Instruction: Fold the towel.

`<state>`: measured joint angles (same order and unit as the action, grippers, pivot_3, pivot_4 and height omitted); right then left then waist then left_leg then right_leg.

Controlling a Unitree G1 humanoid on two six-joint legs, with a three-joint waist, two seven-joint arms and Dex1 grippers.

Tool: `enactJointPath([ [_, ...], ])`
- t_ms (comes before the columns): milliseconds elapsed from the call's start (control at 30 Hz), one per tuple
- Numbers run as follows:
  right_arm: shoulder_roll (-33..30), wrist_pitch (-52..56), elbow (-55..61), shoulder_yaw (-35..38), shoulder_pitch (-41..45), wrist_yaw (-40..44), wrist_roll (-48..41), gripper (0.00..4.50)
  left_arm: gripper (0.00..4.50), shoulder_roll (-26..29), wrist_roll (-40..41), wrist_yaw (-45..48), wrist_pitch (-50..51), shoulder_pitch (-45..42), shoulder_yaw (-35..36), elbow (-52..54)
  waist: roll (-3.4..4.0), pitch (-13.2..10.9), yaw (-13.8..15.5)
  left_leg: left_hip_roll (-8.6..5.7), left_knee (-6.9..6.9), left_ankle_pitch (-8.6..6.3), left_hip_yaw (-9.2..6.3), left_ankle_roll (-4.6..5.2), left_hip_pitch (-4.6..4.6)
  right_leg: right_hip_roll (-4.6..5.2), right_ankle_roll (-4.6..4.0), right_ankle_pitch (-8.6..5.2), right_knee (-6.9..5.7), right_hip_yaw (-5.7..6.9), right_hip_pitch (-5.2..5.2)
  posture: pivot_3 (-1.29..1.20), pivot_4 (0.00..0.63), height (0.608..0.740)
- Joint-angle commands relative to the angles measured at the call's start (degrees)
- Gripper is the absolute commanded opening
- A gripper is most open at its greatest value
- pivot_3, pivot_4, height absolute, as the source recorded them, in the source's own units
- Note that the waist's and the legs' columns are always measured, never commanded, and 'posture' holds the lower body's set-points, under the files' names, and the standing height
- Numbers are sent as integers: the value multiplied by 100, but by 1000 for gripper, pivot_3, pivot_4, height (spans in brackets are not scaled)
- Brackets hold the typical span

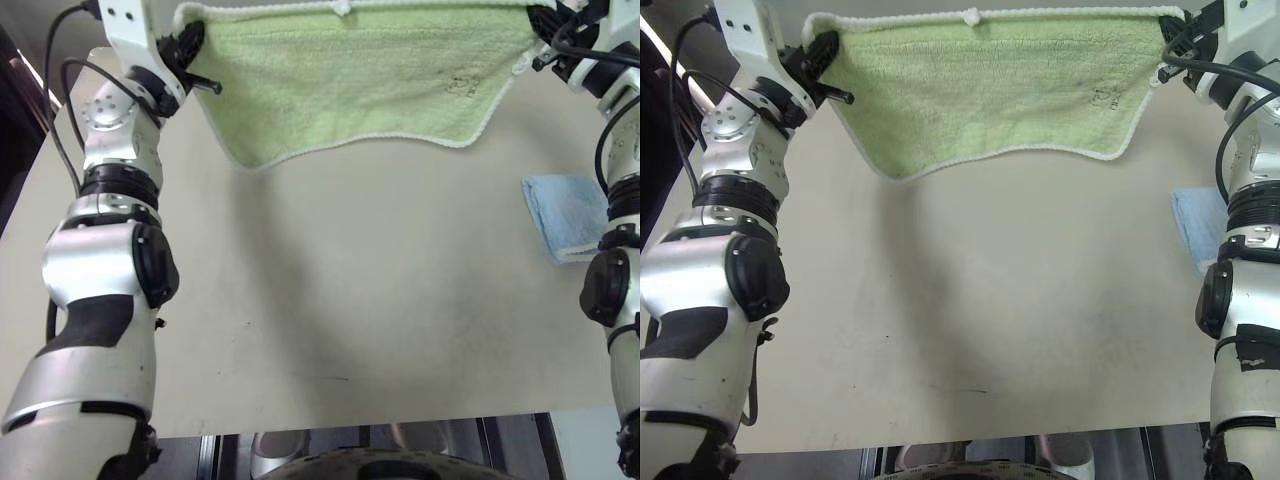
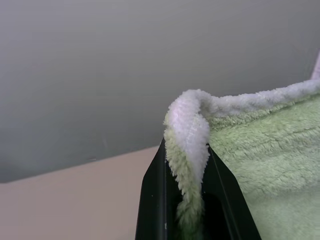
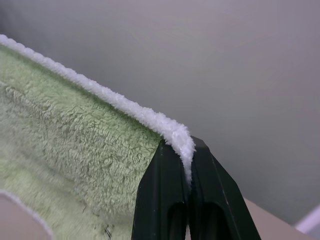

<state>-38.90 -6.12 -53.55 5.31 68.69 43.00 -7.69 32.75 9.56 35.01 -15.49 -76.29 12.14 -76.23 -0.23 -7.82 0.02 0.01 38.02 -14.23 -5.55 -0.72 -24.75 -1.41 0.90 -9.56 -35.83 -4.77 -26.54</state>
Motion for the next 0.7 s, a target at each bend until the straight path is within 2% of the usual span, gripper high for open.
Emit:
enactJointPath([
  [33,-290,-59,604,334,-672,418,-296,0,27,365,165,842,-185,181,370,28,-1,1,22,-1,3,1,-4,-2,-18,2,2,0,-1,3,-9,0,150,740],
  [133,-397,407,1754,564,-1658,633,-668,0,27,444,328,1846,-244,481,564,113,7,-4,46,-6,10,-1,-3,-11,-32,5,9,-2,3,7,-13,0,150,740],
  [300,-704,1476,3711,949,-3136,797,-1270,0,27,648,477,2873,-30,844,743,203,13,-8,64,-19,28,-1,3,-10,-65,22,26,-3,-4,9,-32,0,150,740],
  [467,-925,2304,5123,1250,-4187,805,-1758,0,27,859,495,3710,154,1153,736,334,11,-7,31,-17,86,-5,5,1,-56,18,37,4,-13,12,-18,0,150,740],
  [567,-1001,2656,5686,1411,-4687,826,-1978,0,27,982,531,4221,372,1354,693,449,11,-7,12,-17,104,-30,5,85,-28,16,47,33,-13,9,15,0,150,740],
  [700,-1059,3071,6583,1702,-5666,900,-2301,0,27,1289,579,5279,1082,1959,528,896,11,-7,-6,-21,112,-15,8,112,12,19,48,60,-8,7,64,0,150,740],
])
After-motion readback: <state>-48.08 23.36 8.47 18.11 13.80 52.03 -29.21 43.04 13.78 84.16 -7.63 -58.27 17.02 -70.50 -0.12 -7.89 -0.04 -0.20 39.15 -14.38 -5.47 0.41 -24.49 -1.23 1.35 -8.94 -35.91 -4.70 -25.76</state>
